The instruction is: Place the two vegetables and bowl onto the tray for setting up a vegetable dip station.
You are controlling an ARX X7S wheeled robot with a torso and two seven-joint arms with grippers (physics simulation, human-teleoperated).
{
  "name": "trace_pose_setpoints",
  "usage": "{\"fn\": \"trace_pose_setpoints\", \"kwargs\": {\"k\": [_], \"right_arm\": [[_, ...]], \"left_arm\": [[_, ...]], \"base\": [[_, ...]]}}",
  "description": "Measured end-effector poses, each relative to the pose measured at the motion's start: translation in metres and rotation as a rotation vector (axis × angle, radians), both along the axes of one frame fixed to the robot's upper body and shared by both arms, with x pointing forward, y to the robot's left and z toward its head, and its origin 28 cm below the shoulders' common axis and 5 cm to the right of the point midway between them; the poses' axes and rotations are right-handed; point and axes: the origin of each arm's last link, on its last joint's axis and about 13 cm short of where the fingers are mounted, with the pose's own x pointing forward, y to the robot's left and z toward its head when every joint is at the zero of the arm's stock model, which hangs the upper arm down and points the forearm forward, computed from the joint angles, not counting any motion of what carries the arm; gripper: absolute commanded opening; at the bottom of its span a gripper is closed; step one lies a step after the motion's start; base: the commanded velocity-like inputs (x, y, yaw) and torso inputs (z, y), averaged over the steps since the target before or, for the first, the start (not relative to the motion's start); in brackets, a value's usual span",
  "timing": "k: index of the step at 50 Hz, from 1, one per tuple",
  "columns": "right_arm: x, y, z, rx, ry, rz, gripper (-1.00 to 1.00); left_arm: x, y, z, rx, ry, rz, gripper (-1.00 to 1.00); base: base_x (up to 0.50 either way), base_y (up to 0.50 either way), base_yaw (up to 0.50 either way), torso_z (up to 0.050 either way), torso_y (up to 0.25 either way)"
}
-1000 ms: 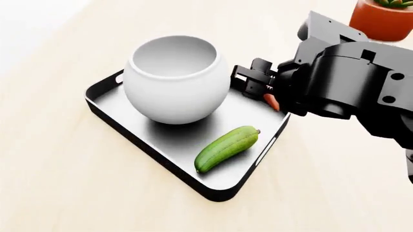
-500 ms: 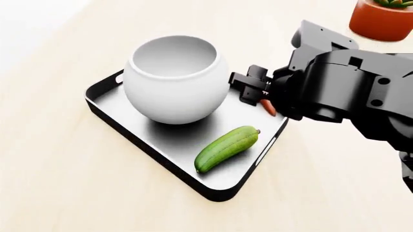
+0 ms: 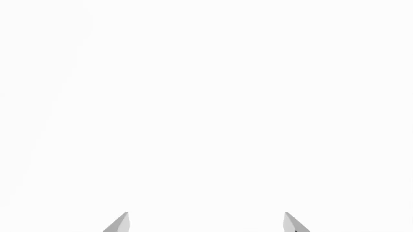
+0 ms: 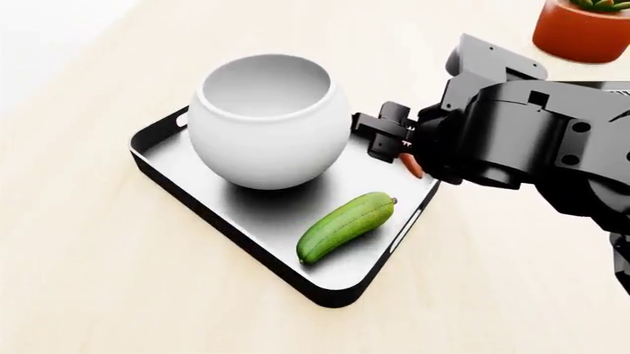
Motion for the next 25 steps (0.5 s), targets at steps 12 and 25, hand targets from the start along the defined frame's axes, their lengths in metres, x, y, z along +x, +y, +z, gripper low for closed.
{"fn": "trace_pose_setpoints", "kwargs": {"k": [12,25], "right_arm": [[0.0007,0.0,0.0009,-0.016,-0.012,0.0,1.0],[0.0005,0.0009,0.0037,-0.024,-0.028,0.009,1.0]], "left_arm": [[-0.0004,0.0005,0.0002,-0.001,-0.001,0.0,1.0],[-0.0005,0.0006,0.0003,-0.001,-0.002,0.0,1.0]], "base": [[0.0,0.0,0.0,0.0,0.0],[0.0,0.0,0.0,0.0,0.0]]}}
